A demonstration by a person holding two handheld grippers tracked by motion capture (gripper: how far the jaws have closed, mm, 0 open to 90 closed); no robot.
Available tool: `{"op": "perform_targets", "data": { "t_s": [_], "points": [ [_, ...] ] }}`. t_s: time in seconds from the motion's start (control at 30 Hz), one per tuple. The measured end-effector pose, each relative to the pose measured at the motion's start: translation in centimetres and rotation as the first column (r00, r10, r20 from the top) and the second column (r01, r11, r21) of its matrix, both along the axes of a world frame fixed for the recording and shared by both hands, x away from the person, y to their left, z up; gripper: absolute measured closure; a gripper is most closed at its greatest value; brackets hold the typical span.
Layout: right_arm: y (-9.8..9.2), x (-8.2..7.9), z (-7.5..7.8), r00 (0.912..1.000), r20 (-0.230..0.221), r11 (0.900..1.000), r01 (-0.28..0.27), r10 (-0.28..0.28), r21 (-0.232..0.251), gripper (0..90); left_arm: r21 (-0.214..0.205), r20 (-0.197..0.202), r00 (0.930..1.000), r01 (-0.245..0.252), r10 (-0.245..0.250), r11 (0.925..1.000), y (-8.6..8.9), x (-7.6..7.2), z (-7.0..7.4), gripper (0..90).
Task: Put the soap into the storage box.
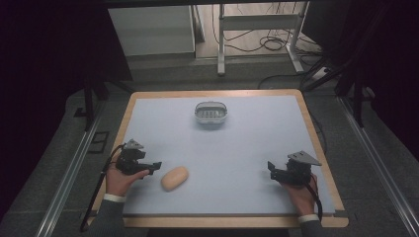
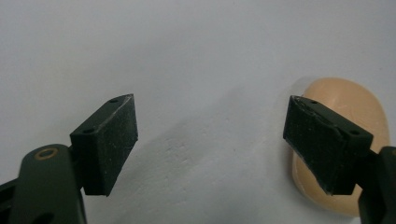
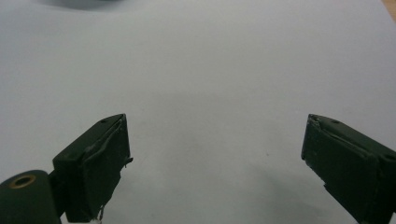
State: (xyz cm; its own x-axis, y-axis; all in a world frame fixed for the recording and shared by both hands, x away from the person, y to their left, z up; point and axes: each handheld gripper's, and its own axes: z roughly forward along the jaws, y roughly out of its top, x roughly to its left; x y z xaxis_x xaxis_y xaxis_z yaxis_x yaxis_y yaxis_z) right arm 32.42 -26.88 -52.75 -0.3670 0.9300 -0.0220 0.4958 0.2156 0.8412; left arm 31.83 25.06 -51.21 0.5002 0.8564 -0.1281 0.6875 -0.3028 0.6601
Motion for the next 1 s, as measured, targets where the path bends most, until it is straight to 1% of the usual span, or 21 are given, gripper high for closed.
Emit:
{"op": "perform_targets", "data": {
  "t_s": [0.03, 0.13, 0.17, 0.33, 0.4, 0.47, 0.53, 0.6, 0.63, 0.7, 0.73, 0.9, 1.0],
  "points": [
    [0.0, 0.0, 0.0, 1.0000, 0.001, 1.0000, -0.005, 0.005, -0.002, 7.7, 0.003, -0.003, 1.0000, -0.002, 0.002, 1.0000, -0.1, 0.0, 0.0, 17.9],
    [0.1, 0.0, 0.0, 0.9999, 0.005, 0.9998, -0.016, 0.016, -0.009, 7.7, 0.014, -0.004, 0.9999, 0.014, -0.014, 0.9998, -0.5, 0.0, 0.2, 17.9],
    [0.1, 0.0, 0.0, 0.9998, 0.004, 0.9998, -0.017, 0.017, -0.007, 7.7, 0.009, -0.006, 0.9998, 0.018, -0.018, 0.9998, -0.7, -0.1, 0.3, 18.0],
    [0.1, 0.0, 0.0, 0.9999, 0.003, 0.9999, -0.011, 0.011, -0.005, 7.7, 0.027, 0.017, 0.9983, 0.055, -0.056, 0.9981, -1.2, -0.4, 1.2, 18.0],
    [0.1, 0.0, 0.0, 0.9999, 0.001, 0.9999, -0.012, 0.012, -0.006, 7.7, 0.018, 0.015, 0.9975, 0.069, -0.069, 0.9975, -1.3, -0.4, 1.6, 17.9],
    [0.1, 0.0, 0.0, 0.9999, -0.003, 0.9999, -0.014, 0.014, -0.009, 7.7, 0.031, 0.014, 0.9967, 0.079, -0.080, 0.9964, -1.3, -0.5, 1.8, 17.9],
    [0.2, 0.1, -0.1, 0.9998, -0.010, 0.9997, -0.018, 0.018, -0.018, 7.7, 0.034, 0.017, 0.9962, 0.085, -0.085, 0.9958, -1.5, -0.5, 2.1, 18.1],
    [0.3, 0.1, -0.1, 0.9998, -0.008, 0.9995, -0.017, 0.017, -0.026, 7.6, 0.040, 0.022, 0.9953, 0.093, -0.094, 0.9948, -1.6, -0.5, 2.3, 18.2],
    [0.2, 0.1, -0.1, 0.9998, -0.007, 0.9995, -0.016, 0.016, -0.025, 7.6, 0.044, 0.026, 0.9944, 0.102, -0.103, 0.9939, -1.7, -0.6, 2.4, 18.3],
    [0.2, 0.1, -0.1, 0.9999, -0.007, 0.9997, -0.014, 0.014, -0.022, 7.7, 0.042, 0.025, 0.9942, 0.104, -0.105, 0.9937, -1.8, -0.6, 2.5, 18.3],
    [0.2, 0.1, 0.0, 0.9999, -0.008, 0.9999, -0.009, 0.009, -0.014, 7.7, 0.054, 0.030, 0.9926, 0.116, -0.117, 0.9918, -2.0, -0.7, 2.7, 18.3],
    [0.1, 0.0, 0.0, 1.0000, -0.003, 0.9999, -0.008, 0.008, -0.014, 7.7, 0.065, 0.030, 0.9892, 0.141, -0.144, 0.9878, -2.6, -0.9, 3.0, 18.0],
    [0.1, 0.0, 0.0, 1.0000, -0.004, 0.9999, -0.008, 0.008, -0.012, 7.7, 0.072, 0.029, 0.9884, 0.147, -0.149, 0.9865, -2.8, -1.0, 3.3, 18.0]
  ]
}}
